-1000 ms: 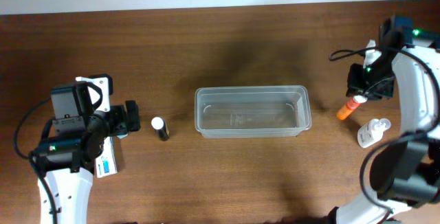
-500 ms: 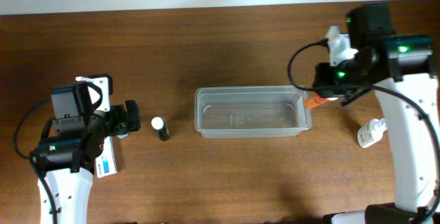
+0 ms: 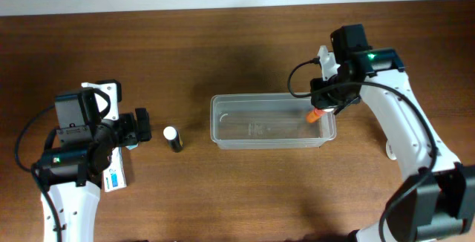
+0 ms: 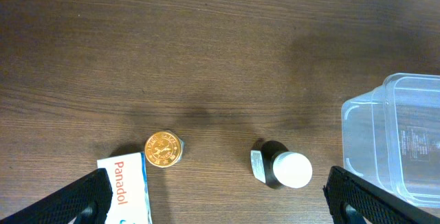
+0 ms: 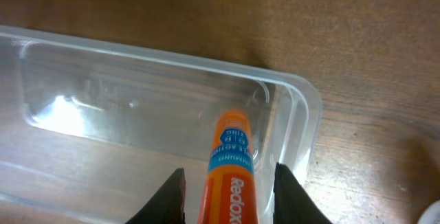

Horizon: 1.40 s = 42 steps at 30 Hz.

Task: Pack container
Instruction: 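Lower the orange tube into the container's right end and release, then grasp the clear spray bottle with the right gripper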

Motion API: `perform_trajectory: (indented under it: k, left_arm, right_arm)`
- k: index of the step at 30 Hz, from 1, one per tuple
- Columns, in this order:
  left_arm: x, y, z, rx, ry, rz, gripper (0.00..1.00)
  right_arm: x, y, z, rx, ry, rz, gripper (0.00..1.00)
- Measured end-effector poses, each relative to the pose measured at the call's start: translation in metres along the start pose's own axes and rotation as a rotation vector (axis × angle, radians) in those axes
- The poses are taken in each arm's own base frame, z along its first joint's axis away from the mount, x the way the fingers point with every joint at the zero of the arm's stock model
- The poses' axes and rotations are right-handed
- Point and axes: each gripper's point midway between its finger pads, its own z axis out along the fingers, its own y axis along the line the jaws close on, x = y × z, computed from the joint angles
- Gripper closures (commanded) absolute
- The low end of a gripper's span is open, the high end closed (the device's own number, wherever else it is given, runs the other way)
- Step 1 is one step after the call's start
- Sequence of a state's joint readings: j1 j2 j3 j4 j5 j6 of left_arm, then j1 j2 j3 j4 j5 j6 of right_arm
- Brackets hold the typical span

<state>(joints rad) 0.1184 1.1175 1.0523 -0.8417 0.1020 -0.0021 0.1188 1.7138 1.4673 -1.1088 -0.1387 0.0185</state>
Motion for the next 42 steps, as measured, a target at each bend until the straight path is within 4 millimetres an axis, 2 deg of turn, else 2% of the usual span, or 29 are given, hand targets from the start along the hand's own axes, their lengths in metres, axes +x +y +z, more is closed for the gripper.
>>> perform_trajectory:
  k: [8, 11, 15, 19, 25, 27, 28, 31, 34, 35, 37, 39, 42]
  left_arm:
    - [0.000, 0.000, 0.000, 0.000, 0.000, 0.000, 0.01]
    - [0.000, 0.000, 0.000, 0.000, 0.000, 0.000, 0.01]
    - [0.000, 0.000, 0.000, 0.000, 0.000, 0.000, 0.01]
    - [0.000, 0.000, 0.000, 0.000, 0.000, 0.000, 0.00]
    - [0.000, 0.000, 0.000, 0.000, 0.000, 0.000, 0.00]
    - [0.000, 0.000, 0.000, 0.000, 0.000, 0.000, 0.01]
    - [0.000, 0.000, 0.000, 0.000, 0.000, 0.000, 0.01]
    - [0.000, 0.000, 0.000, 0.000, -0.001, 0.000, 0.01]
    - [0.000, 0.000, 0.000, 0.000, -0.001, 0.000, 0.01]
    - [0.000, 0.000, 0.000, 0.000, -0.001, 0.000, 0.01]
    - [0.000, 0.000, 0.000, 0.000, -0.001, 0.000, 0.01]
    - [0.000, 0.000, 0.000, 0.000, -0.001, 0.000, 0.01]
    - [0.000, 0.000, 0.000, 0.000, -0.001, 0.000, 0.01]
  right_arm:
    - [-0.001, -0.009, 0.023, 0.035, 0.046, 0.005, 0.71]
    - [-0.004, -0.012, 0.029, 0.046, 0.044, 0.003, 0.55]
    - [-0.006, -0.013, 0.030, 0.053, 0.038, 0.003, 0.38]
    - [-0.006, -0.013, 0.030, 0.056, 0.038, 0.004, 0.35]
    - [0.001, -0.014, 0.023, 0.062, 0.074, 0.008, 0.21]
    - [-0.005, -0.015, 0.008, 0.076, 0.054, 0.015, 0.11]
    - [-0.010, -0.016, -0.005, 0.088, 0.031, 0.031, 0.02]
    - [-0.028, -0.023, -0.053, 0.111, -0.081, 0.079, 0.02]
    - [-0.032, -0.048, -0.112, 0.138, -0.206, 0.189, 0.02]
    - [-0.028, -0.062, -0.131, 0.154, -0.242, 0.245, 0.02]
    - [-0.009, -0.090, -0.157, 0.190, -0.270, 0.354, 0.02]
    - [0.013, -0.117, -0.170, 0.226, -0.256, 0.462, 0.02]
    - [0.035, -0.148, -0.168, 0.254, -0.222, 0.578, 0.02]
